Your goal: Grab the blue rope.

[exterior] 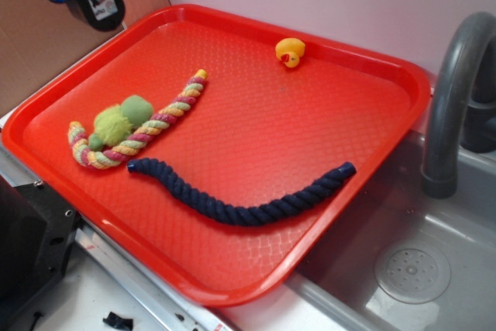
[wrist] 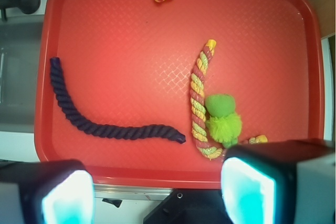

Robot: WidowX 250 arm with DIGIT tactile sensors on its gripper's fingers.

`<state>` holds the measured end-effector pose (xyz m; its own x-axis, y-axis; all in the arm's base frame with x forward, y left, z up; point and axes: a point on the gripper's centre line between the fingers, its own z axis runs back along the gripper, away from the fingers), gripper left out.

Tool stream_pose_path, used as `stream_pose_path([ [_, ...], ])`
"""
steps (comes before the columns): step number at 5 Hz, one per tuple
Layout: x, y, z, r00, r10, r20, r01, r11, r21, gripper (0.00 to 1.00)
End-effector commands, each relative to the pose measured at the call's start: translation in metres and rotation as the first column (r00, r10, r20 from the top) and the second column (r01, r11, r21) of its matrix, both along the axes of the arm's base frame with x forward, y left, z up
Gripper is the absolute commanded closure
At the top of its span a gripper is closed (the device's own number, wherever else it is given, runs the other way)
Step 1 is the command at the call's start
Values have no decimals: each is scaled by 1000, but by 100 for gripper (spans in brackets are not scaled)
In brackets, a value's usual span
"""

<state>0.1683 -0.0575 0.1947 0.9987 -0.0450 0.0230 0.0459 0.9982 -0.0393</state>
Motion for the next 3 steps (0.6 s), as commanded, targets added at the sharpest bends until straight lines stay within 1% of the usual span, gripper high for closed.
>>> stream_pose_path([
  [1, 0, 0, 0, 1000, 0, 0, 0, 1000, 0, 0],
  [2, 17, -26, -19, 968, -247, 46, 246, 969, 34, 0],
  [3, 30, -51, -43, 874, -480, 77, 474, 876, 87, 0],
])
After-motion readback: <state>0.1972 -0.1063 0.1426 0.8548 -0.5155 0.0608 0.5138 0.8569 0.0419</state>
